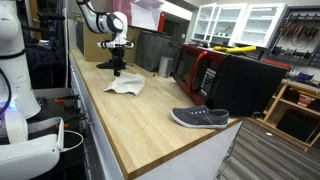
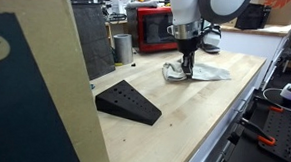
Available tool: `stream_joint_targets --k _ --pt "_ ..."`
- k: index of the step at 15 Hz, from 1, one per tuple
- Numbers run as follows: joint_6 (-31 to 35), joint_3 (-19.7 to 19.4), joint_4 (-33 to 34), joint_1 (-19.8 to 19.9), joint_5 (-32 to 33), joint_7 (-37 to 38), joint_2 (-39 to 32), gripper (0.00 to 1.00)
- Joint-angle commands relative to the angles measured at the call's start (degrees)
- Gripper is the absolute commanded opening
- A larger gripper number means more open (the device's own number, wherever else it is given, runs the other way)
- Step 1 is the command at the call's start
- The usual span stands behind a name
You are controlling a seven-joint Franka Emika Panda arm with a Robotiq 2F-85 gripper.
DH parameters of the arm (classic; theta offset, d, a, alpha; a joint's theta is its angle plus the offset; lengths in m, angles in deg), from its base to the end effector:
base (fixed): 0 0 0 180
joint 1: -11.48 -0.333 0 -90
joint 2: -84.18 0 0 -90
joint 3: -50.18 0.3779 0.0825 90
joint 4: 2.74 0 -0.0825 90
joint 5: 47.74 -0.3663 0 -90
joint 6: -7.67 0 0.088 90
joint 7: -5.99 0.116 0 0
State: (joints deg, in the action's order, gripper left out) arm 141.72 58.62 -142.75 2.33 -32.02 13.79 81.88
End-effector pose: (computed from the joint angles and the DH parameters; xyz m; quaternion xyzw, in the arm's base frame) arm 0.4383 0.1326 0.3411 0.9760 0.1860 -0.0497 0.1017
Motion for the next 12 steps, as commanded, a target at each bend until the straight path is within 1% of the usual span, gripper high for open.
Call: stream_joint_targets --k 1,5,8,12 --pt "0.45 -0.11 -0.09 0.18 -0.44 -0.51 2.01 0.00" --pt "1.99 -0.18 -0.01 0.41 -0.65 -0.10 3.06 0.01" --pt "0.41 -0.25 1.27 0.65 -2.25 -0.45 4.23 0.01" --pt "0.56 -0.72 4.45 1.30 -0.51 0.92 3.97 0.01"
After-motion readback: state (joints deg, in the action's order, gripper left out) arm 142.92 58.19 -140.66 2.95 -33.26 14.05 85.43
